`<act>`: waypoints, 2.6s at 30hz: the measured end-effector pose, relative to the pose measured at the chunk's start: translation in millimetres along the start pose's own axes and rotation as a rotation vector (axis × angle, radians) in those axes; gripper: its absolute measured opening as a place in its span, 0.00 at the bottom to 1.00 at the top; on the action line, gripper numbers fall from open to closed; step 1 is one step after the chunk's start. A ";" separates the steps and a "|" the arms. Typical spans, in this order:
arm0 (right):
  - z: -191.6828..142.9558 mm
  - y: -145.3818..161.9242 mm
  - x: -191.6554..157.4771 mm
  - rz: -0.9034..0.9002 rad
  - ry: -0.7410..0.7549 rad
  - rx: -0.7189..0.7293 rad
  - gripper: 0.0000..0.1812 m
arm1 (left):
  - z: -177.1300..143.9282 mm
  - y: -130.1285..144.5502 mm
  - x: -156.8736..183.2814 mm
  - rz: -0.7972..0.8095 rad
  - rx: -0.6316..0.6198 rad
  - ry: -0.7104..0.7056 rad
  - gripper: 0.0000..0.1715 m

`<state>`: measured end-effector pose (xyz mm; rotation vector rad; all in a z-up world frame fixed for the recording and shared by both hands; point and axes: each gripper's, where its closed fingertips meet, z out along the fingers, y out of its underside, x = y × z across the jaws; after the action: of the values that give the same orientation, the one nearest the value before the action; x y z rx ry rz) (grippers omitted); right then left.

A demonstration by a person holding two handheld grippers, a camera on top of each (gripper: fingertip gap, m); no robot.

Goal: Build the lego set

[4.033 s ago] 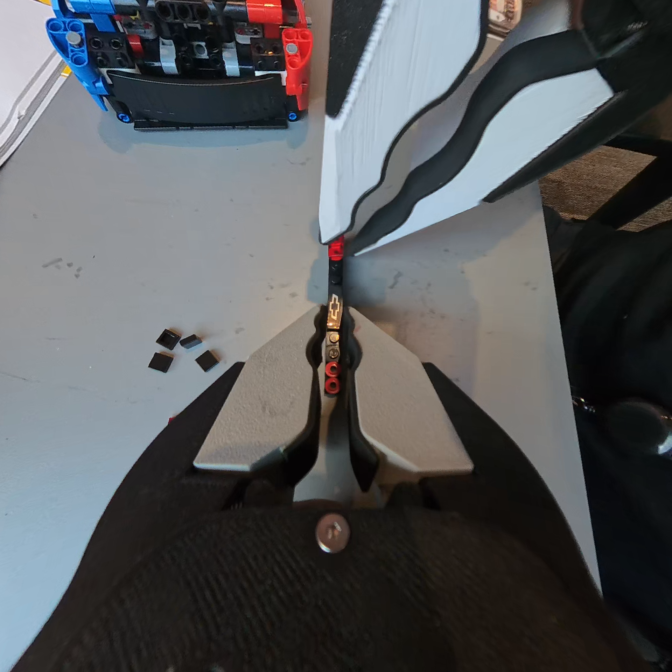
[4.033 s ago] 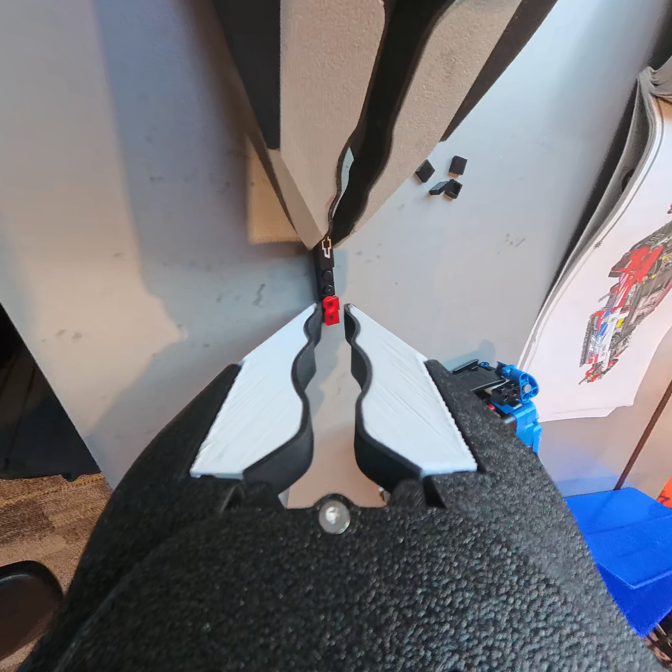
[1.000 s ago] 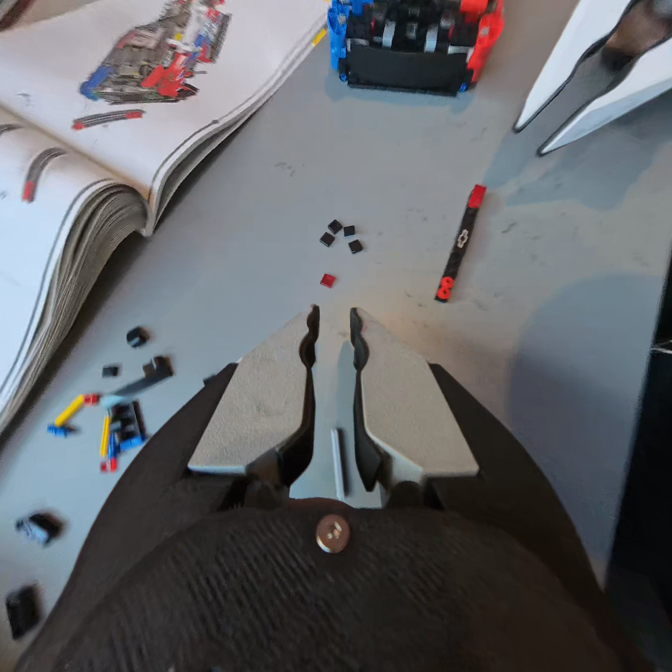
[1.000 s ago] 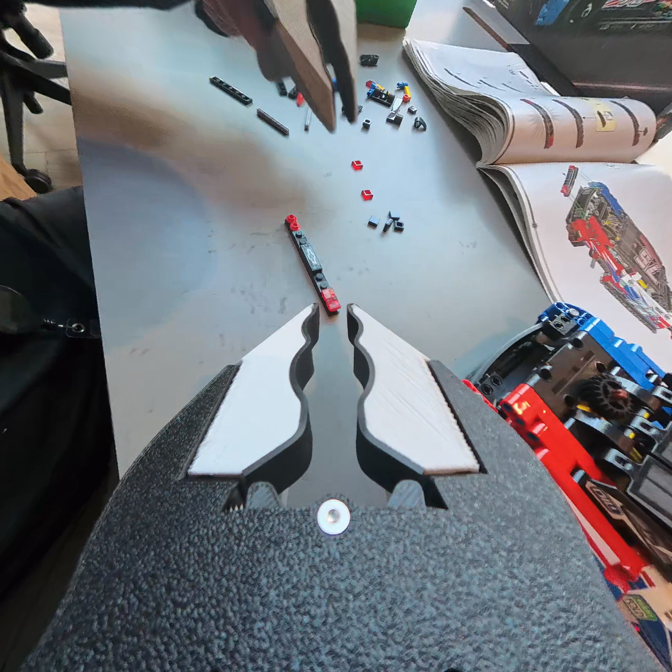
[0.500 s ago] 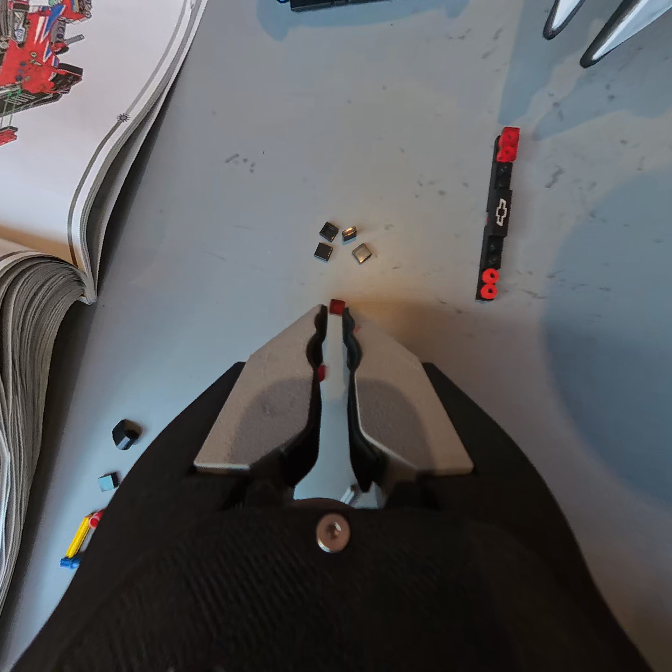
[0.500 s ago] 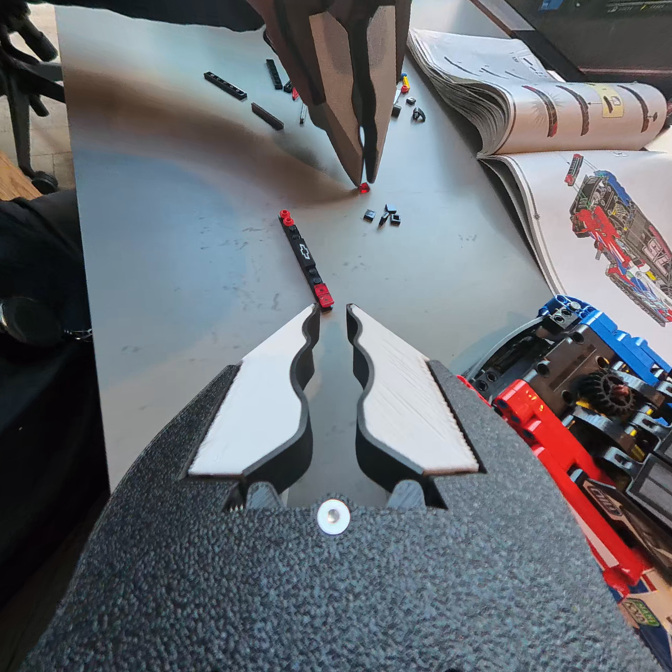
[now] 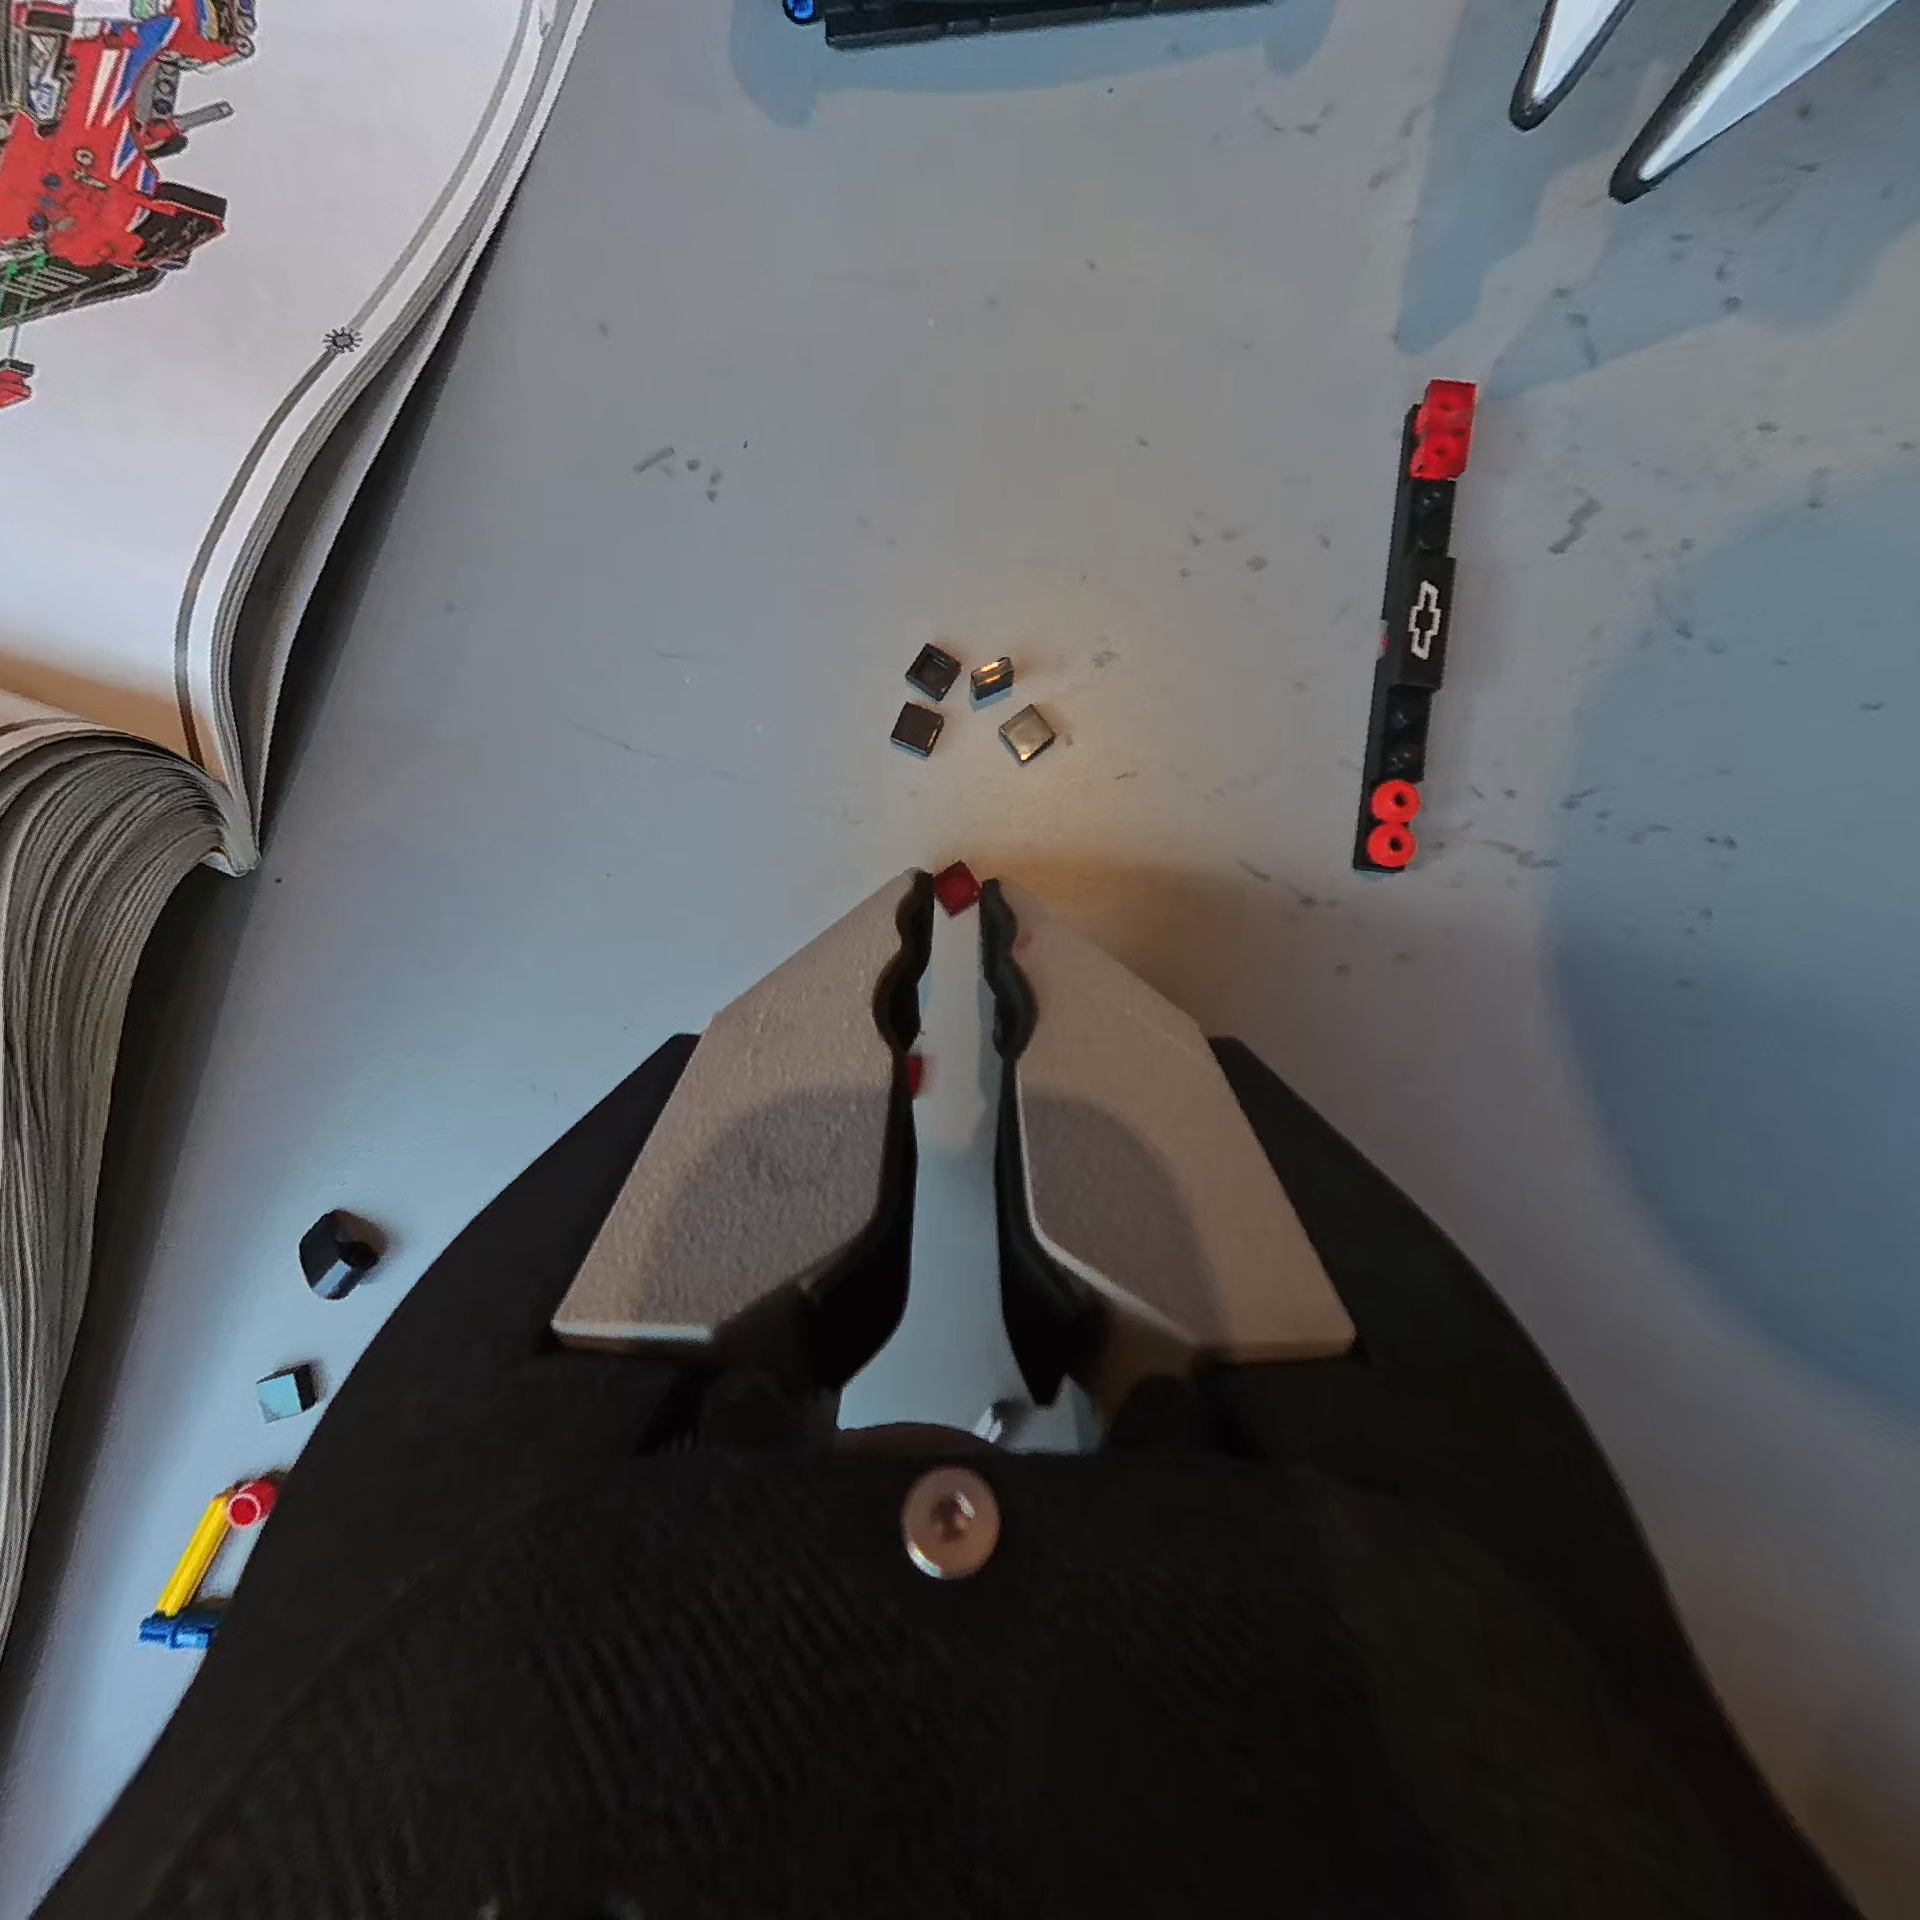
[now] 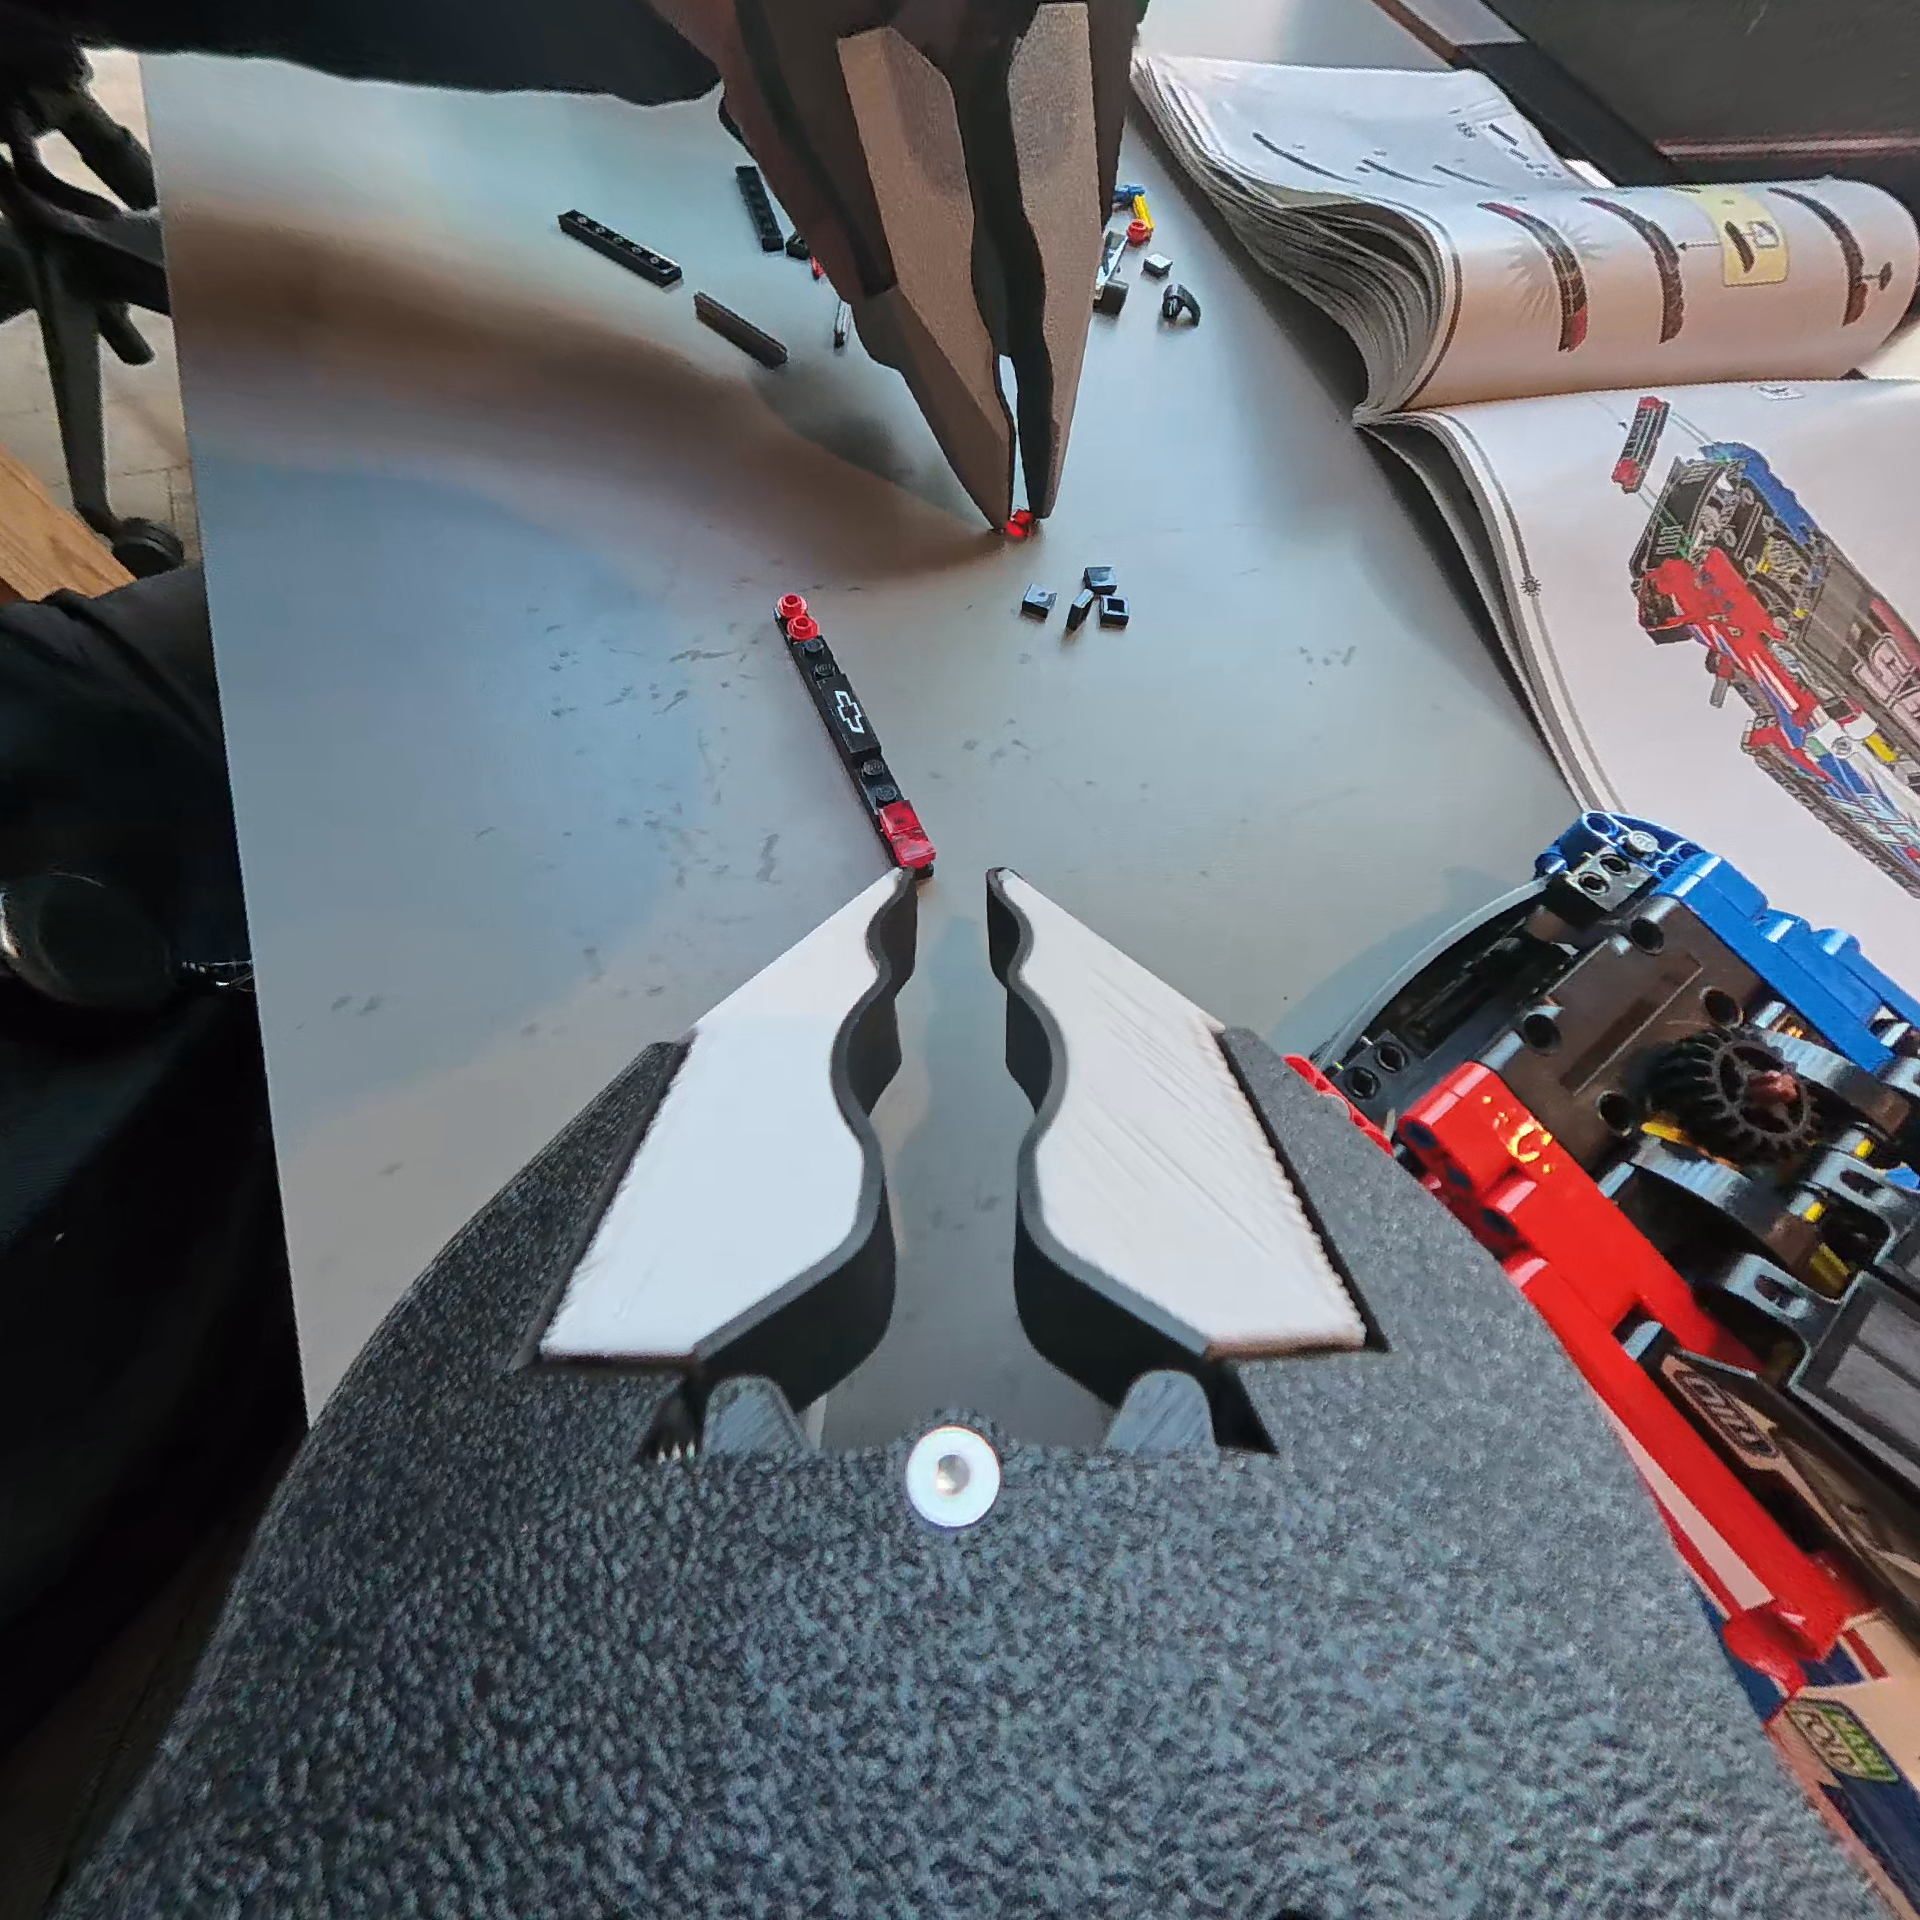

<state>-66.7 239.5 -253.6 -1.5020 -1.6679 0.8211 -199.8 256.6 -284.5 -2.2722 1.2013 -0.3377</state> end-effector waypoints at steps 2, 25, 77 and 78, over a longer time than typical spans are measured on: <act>0.7 -1.2 -0.5 0.005 0.002 0.001 0.06 | -0.5 -0.3 0.4 0.013 0.003 -0.034 0.02; 29.6 -71.6 -14.2 0.482 -0.364 0.196 0.06 | -36.1 -71.7 70.8 0.444 0.389 -0.403 0.00; -59.2 -19.6 61.4 0.195 0.357 0.322 0.01 | 58.4 -97.4 29.6 -0.131 0.029 -0.138 0.14; -60.1 -20.1 61.2 0.196 0.357 0.328 0.01 | 62.8 -99.4 29.9 -0.142 0.031 -0.129 0.14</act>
<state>-29.0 297.1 -198.8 -1.4888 -1.0822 0.8265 -86.2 299.0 -280.4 -2.3202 0.9669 -0.2559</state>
